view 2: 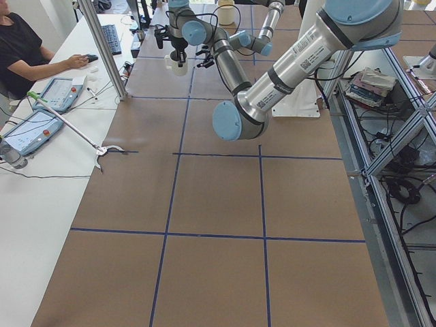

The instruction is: Left arm hands cup to right arm to dump lemon

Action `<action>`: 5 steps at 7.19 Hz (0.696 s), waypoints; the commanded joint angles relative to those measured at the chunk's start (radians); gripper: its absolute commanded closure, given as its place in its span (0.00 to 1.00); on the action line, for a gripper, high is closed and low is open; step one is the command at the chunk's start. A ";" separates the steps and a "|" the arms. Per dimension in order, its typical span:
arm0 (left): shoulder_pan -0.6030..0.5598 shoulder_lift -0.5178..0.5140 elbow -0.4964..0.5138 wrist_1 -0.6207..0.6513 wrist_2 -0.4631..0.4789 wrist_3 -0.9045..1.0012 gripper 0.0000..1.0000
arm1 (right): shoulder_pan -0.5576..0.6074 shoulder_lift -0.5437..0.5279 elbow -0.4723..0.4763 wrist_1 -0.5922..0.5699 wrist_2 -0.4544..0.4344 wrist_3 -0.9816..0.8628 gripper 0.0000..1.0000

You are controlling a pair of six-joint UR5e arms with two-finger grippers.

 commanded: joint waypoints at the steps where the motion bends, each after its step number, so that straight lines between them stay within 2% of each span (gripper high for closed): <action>1: -0.059 0.201 -0.077 -0.064 -0.013 0.267 1.00 | 0.143 -0.019 0.007 -0.002 0.223 -0.001 0.00; 2: -0.095 0.308 -0.079 -0.168 -0.025 0.339 1.00 | 0.221 -0.023 0.021 -0.002 0.365 0.000 0.00; 3: -0.132 0.431 -0.079 -0.267 -0.082 0.422 1.00 | 0.310 -0.040 0.030 -0.006 0.504 -0.001 0.00; 4: -0.168 0.560 -0.079 -0.375 -0.087 0.496 1.00 | 0.390 -0.057 0.033 -0.011 0.621 -0.009 0.00; 5: -0.185 0.647 -0.078 -0.421 -0.114 0.502 1.00 | 0.468 -0.069 0.035 -0.014 0.724 -0.012 0.00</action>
